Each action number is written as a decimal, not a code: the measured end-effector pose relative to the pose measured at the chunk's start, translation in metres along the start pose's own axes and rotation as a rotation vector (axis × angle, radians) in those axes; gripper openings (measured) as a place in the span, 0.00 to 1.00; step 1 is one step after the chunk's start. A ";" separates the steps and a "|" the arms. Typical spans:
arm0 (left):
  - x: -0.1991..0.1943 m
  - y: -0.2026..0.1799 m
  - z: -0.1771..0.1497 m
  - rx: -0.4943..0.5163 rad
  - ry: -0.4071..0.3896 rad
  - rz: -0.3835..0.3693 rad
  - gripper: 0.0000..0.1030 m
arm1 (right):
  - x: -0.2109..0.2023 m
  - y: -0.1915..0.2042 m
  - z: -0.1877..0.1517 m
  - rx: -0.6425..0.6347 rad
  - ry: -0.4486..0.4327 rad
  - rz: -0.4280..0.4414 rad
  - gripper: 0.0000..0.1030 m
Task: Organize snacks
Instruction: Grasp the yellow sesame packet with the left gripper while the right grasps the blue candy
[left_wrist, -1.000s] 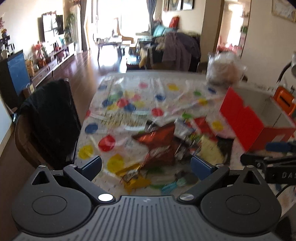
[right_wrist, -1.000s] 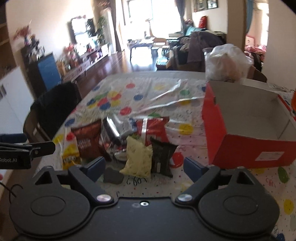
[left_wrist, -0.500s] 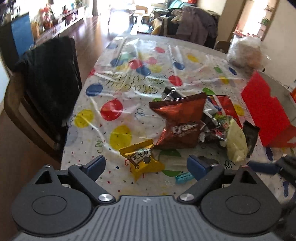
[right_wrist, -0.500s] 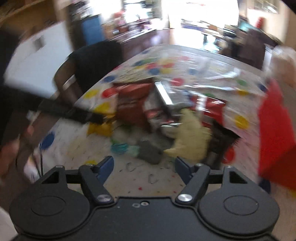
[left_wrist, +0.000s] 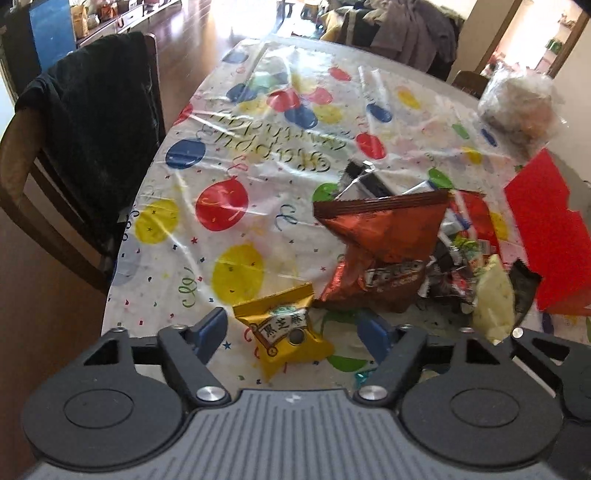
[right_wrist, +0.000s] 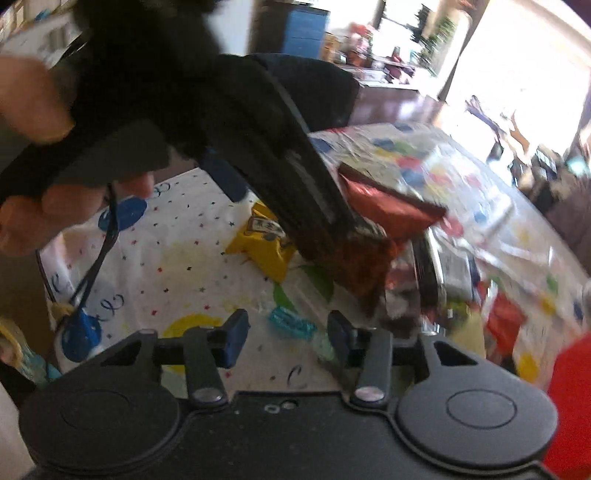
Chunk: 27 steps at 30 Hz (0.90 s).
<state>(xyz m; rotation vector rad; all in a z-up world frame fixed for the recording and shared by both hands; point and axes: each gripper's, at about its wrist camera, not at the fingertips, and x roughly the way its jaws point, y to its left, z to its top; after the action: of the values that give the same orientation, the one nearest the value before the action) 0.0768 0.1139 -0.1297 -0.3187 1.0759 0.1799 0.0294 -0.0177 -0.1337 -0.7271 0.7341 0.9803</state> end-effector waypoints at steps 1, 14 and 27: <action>0.003 0.000 0.001 0.000 0.010 0.008 0.70 | 0.003 0.001 0.002 -0.028 0.000 0.002 0.40; 0.018 0.007 0.001 -0.009 0.039 0.024 0.49 | 0.020 -0.008 -0.002 0.029 0.066 0.129 0.12; 0.007 0.018 -0.010 -0.027 0.007 -0.007 0.45 | 0.006 -0.022 -0.014 0.309 0.073 0.132 0.09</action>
<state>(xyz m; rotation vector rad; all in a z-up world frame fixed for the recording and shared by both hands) 0.0663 0.1268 -0.1436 -0.3478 1.0798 0.1877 0.0488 -0.0343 -0.1422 -0.4503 0.9821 0.9361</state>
